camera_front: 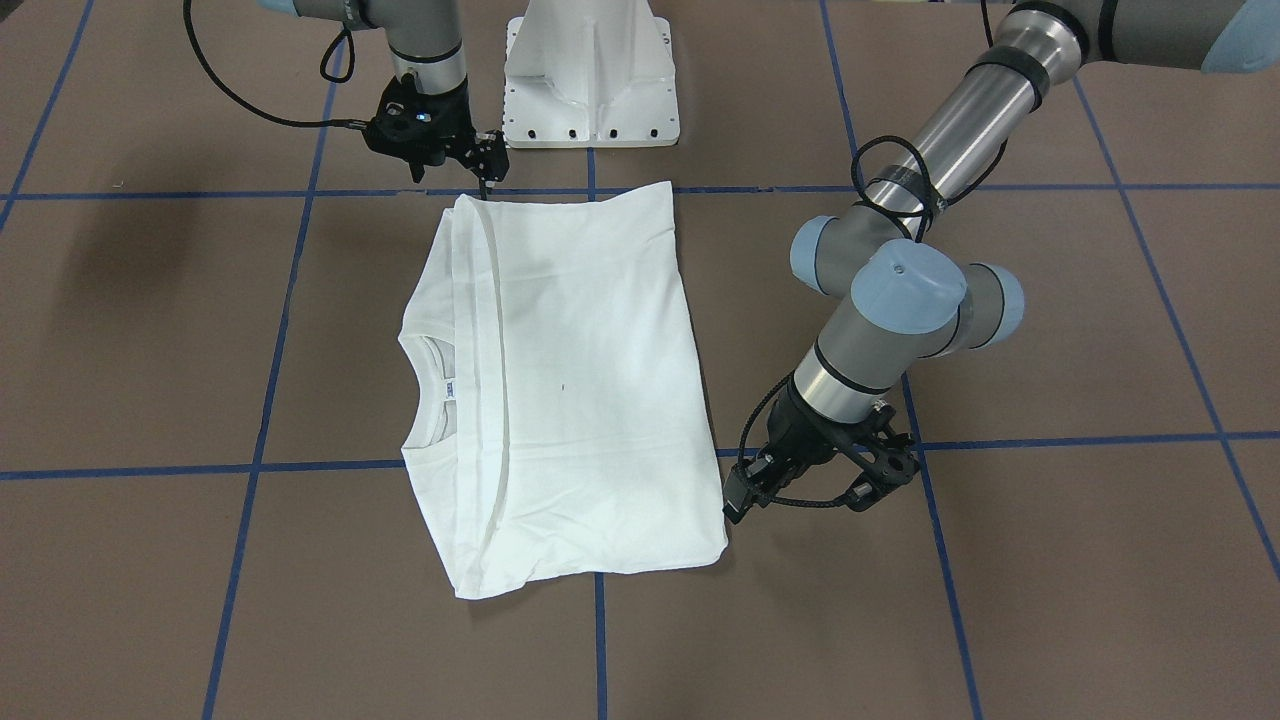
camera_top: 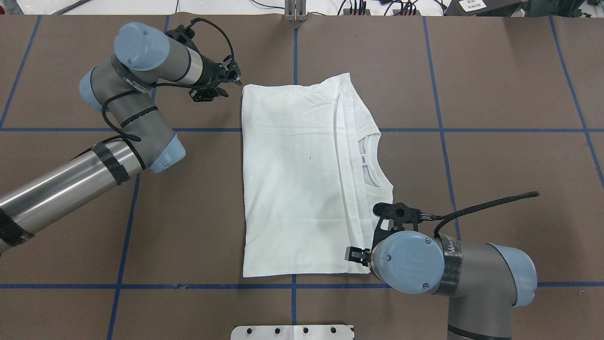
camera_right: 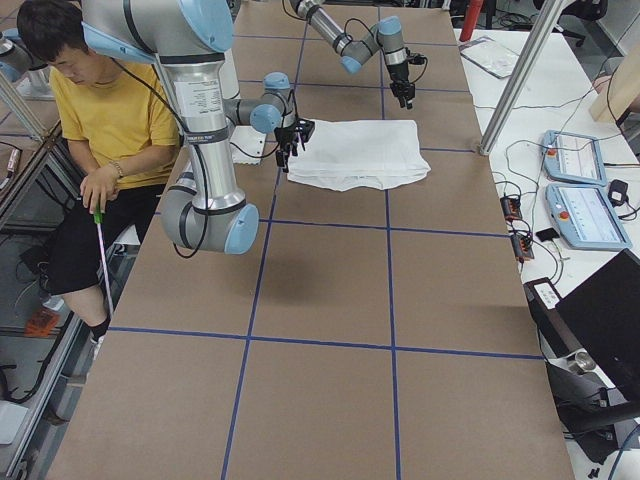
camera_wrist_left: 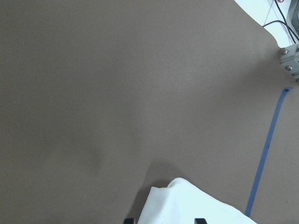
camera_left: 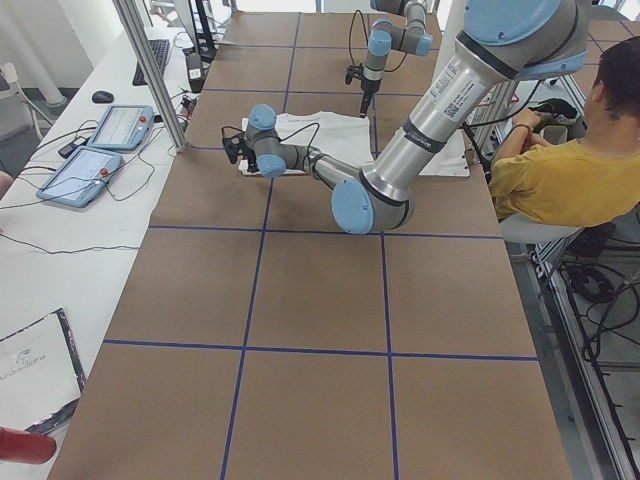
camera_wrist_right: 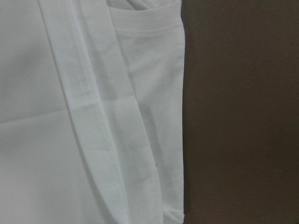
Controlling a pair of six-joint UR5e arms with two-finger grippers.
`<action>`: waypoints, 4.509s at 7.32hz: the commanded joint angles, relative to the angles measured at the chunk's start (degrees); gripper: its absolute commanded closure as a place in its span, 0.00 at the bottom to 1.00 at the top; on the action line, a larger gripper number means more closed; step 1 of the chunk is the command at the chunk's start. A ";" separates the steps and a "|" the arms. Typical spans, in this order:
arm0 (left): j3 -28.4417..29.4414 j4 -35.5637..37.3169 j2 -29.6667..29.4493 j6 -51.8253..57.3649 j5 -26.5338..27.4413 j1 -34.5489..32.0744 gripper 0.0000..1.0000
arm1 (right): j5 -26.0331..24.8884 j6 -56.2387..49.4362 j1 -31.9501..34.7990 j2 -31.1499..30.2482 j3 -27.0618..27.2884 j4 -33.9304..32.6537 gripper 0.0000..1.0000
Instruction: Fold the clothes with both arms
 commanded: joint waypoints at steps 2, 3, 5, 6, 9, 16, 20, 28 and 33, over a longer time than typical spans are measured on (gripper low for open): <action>-1.77 0.13 1.93 0.00 -0.91 -0.77 0.47 | -0.96 -4.19 0.30 2.12 -2.47 -0.29 0.00; -1.77 0.13 2.11 0.00 -1.18 -0.86 0.47 | -1.04 -4.19 0.30 2.13 -3.87 -0.03 0.00; -3.60 0.22 2.81 0.00 -1.18 -0.95 0.47 | -0.87 -8.29 2.05 2.13 -5.37 0.15 0.00; -5.01 1.09 3.33 0.00 -1.44 -1.04 0.47 | 0.44 -9.19 4.24 1.87 -5.29 0.07 0.00; -7.65 3.90 3.34 -0.09 -2.23 -1.39 0.47 | 0.80 -8.33 4.70 -10.41 4.50 0.68 0.00; -19.09 11.74 6.24 -1.84 -3.29 -1.39 0.47 | -9.64 50.26 -3.82 -0.43 1.41 1.90 0.06; -19.52 12.09 6.33 -1.84 -3.29 -1.39 0.47 | -10.10 49.77 -2.60 -0.59 -3.09 6.49 0.11; -20.75 13.57 6.33 -1.84 -3.38 -1.31 0.47 | -9.66 49.77 -3.74 -1.29 -3.88 6.31 0.42; -21.02 14.11 6.33 -1.84 -3.38 -1.22 0.47 | -9.66 49.86 -3.91 -1.91 -3.18 6.04 0.28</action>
